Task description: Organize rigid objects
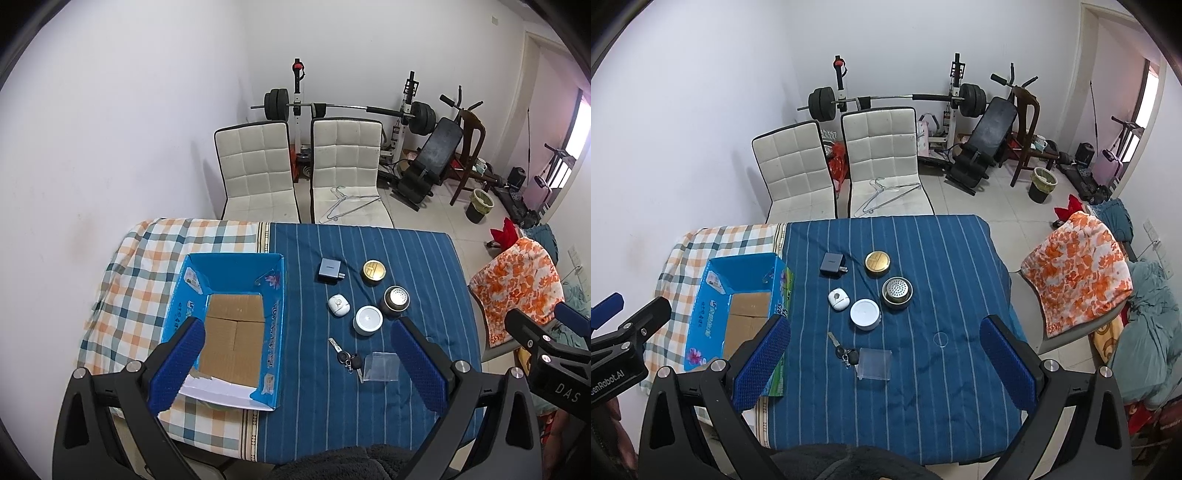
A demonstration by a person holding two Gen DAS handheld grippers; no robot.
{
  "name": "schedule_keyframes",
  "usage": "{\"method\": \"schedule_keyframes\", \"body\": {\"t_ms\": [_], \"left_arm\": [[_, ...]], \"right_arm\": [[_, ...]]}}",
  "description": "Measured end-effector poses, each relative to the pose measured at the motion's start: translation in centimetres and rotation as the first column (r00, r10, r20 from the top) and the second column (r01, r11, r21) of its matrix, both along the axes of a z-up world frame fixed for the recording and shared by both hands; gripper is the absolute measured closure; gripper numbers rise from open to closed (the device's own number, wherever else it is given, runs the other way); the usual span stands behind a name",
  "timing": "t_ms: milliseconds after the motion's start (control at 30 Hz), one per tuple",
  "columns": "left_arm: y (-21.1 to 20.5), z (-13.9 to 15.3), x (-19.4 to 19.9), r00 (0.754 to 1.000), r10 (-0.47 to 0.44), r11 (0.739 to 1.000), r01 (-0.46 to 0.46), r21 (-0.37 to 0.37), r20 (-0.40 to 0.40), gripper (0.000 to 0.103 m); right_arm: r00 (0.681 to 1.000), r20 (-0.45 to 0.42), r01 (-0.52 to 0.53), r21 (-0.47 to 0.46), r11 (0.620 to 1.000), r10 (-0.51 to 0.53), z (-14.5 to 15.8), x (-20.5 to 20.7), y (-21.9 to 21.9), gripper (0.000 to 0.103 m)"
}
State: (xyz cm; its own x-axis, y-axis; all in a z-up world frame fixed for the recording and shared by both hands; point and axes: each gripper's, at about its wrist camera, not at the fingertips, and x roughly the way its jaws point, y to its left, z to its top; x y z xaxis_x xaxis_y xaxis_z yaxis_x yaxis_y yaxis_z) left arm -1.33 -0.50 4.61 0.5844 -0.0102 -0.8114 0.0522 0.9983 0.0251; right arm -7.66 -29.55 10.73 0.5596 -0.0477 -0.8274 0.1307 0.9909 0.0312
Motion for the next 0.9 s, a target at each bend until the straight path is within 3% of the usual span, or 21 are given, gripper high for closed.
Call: {"method": "schedule_keyframes", "body": {"t_ms": [600,767,900], "left_arm": [[-0.7,-0.5,0.6,1.000,-0.013,1.000,0.012,-0.012,-0.011,0.000],[-1.0,-2.1,1.8,0.999,-0.017,1.000,0.017,-0.008,-0.027,0.000],[-1.8,-4.9,3.6,0.998,-0.030,0.999,0.032,0.027,-0.052,0.000]], "right_arm": [[1.000,0.007,0.010,0.000,1.000,-0.010,0.3,0.4,-0.2,0.000],[0.999,0.010,0.037,0.022,0.999,-0.037,-0.7,1.1,-1.2,0.000],[0.997,-0.027,0.079,0.061,0.995,-0.077,-3.5,2.6,-2.7,0.000]]}}
